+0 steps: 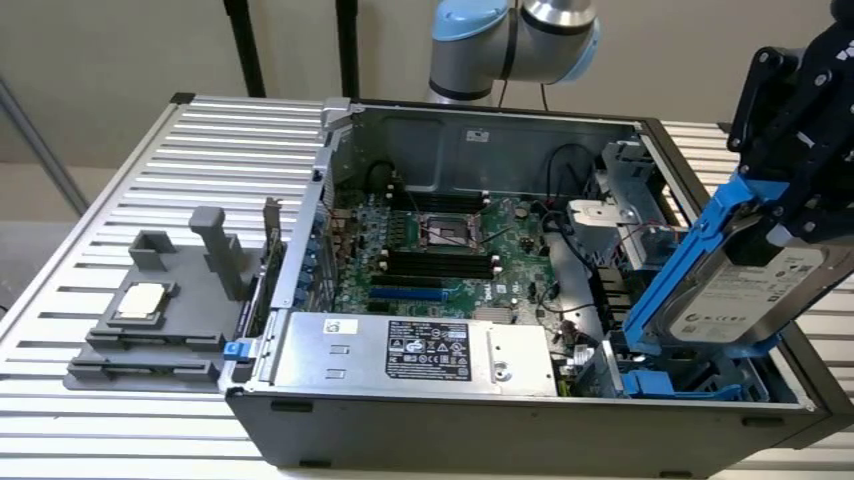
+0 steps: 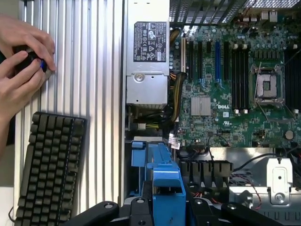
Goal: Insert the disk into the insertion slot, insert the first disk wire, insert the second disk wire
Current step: 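Insert the disk into the insertion slot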
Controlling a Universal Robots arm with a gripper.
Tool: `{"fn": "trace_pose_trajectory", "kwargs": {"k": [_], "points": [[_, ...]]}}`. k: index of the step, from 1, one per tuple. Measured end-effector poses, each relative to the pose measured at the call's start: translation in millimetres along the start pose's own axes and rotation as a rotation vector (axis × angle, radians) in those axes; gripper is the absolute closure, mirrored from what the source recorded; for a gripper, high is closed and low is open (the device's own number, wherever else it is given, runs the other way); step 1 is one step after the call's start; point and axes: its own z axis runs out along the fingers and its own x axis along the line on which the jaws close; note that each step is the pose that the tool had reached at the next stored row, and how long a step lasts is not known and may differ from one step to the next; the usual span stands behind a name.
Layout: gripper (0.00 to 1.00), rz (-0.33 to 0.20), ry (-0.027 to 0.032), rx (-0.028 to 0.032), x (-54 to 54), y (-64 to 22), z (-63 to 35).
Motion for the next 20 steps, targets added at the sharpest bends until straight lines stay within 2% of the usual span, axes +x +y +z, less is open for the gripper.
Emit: {"fn": "trace_pose_trajectory", "kwargs": {"k": [2,5,6,7,20], "points": [[0.67,0.0,-0.0079,-0.0002,5.5,-0.3,2.8],[0.67,-0.001,-0.031,-0.0006,11.1,-0.4,4.5],[0.67,-0.001,-0.0373,-0.0007,12.0,-0.4,4.8],[0.67,-0.002,-0.0405,-0.0007,12.6,-0.4,5.0],[0.67,-0.007,-0.0403,0.0019,13.0,-0.5,8.8]]}}
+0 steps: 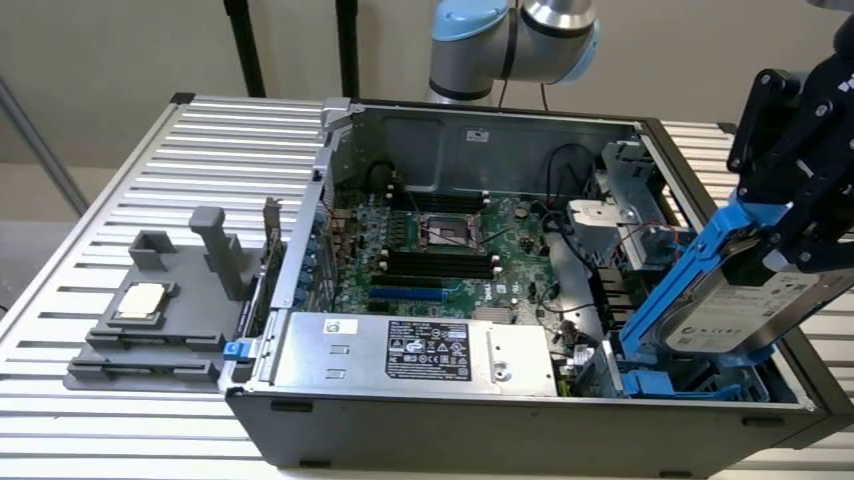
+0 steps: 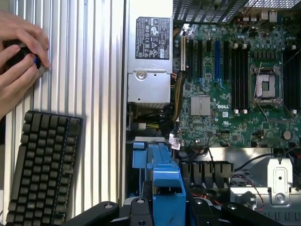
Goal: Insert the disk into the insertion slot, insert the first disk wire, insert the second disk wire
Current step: 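Insert the disk into the insertion slot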
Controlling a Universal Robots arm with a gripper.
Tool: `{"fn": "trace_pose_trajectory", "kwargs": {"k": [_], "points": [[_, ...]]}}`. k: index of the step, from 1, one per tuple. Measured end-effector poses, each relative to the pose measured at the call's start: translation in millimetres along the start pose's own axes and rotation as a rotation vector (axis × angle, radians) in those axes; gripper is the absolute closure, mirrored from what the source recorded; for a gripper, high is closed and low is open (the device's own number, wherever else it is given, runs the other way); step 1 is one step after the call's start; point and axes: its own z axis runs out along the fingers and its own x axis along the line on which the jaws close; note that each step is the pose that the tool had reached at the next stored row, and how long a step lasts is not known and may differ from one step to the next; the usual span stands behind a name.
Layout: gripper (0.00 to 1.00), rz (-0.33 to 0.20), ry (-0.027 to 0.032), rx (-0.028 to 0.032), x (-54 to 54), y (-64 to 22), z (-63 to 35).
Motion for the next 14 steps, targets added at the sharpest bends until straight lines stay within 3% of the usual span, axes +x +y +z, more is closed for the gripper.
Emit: {"fn": "trace_pose_trajectory", "kwargs": {"k": [9,14], "points": [[0.67,-0.009,-0.0014,0.0012,2.3,1.5,2.6],[0.67,-0.017,-0.006,0.0041,2.6,2.0,4.7]]}}
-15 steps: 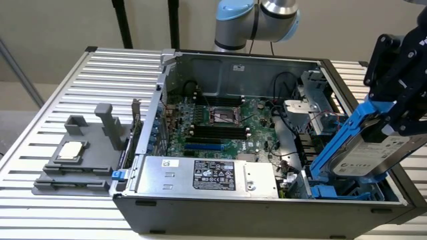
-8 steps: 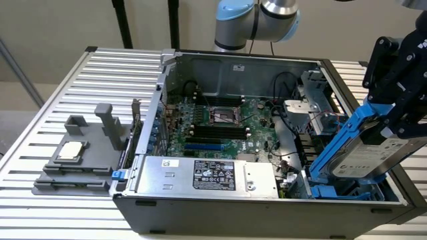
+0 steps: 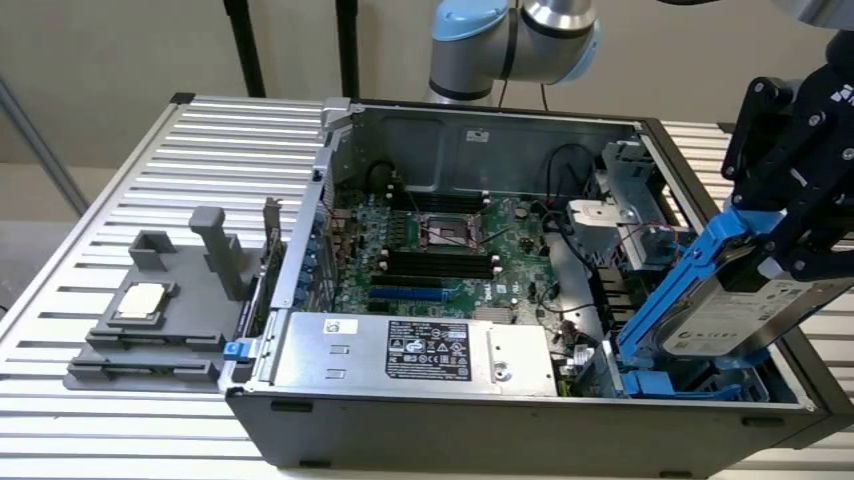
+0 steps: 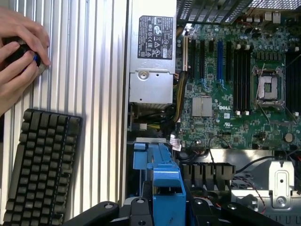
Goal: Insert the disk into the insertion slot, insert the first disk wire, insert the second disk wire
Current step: 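Insert the disk into the insertion slot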
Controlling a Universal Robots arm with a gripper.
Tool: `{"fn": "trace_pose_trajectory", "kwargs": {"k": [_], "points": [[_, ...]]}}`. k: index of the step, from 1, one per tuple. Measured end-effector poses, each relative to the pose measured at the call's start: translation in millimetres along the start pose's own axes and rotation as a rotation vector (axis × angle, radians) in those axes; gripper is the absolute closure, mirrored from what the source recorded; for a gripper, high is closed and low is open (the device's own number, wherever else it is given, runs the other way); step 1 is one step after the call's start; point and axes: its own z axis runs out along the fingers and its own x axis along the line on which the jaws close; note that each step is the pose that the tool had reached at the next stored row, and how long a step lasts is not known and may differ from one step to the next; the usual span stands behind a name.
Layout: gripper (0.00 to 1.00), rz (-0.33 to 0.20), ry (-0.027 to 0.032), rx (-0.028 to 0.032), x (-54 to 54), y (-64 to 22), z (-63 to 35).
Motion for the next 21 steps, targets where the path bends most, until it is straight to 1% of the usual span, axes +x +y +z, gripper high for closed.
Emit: {"fn": "trace_pose_trajectory", "kwargs": {"k": [6,10,15,21], "points": [[0.67,-0.007,-0.0064,0.007,0.7,0.6,2.9],[0.67,-0.009,-0.0101,0.0077,1.2,1.5,4.3],[0.67,-0.01,-0.016,0.0084,1.5,1.5,6.5],[0.67,-0.01,-0.0177,0.0085,1.8,1.5,7.6]]}}
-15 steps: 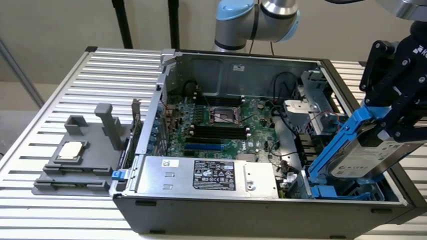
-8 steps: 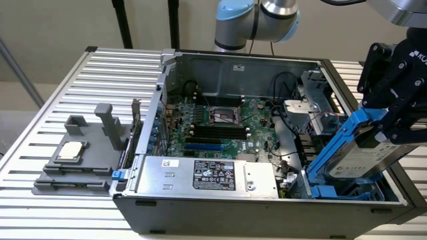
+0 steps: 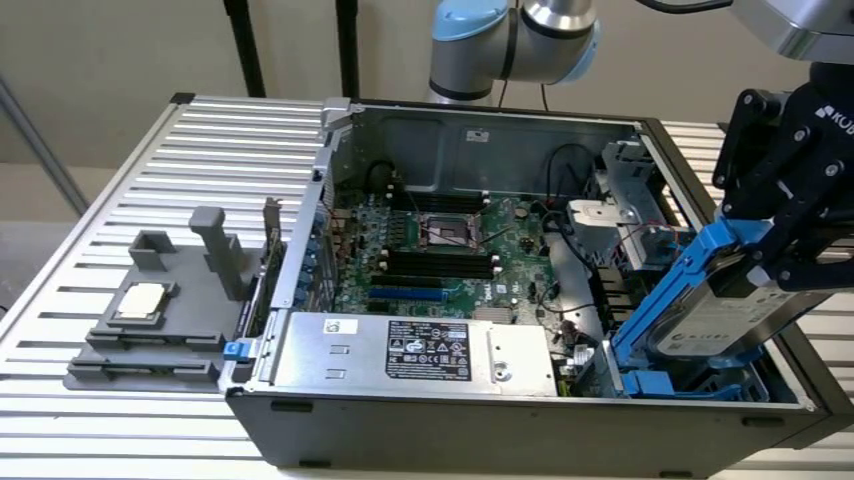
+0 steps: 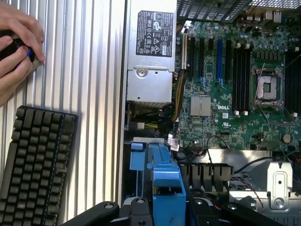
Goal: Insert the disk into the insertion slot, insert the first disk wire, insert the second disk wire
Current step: 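Insert the disk into the insertion slot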
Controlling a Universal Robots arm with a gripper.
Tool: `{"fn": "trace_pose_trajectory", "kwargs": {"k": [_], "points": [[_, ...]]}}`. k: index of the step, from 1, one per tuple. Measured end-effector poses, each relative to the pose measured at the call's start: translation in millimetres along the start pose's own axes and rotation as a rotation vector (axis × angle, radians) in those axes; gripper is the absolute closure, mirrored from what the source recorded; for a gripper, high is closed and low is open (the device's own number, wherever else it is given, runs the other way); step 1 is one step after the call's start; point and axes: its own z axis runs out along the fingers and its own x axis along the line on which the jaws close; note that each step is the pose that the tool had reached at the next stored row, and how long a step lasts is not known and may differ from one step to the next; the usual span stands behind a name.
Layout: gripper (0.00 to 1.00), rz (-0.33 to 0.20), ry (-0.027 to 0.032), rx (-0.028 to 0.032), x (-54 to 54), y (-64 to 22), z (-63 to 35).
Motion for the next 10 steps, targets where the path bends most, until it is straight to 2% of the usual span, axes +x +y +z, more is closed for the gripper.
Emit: {"fn": "trace_pose_trajectory", "kwargs": {"k": [10], "points": [[0.67,0.0,-0.0005,0.0,0.4,0.0,2.3]]}}
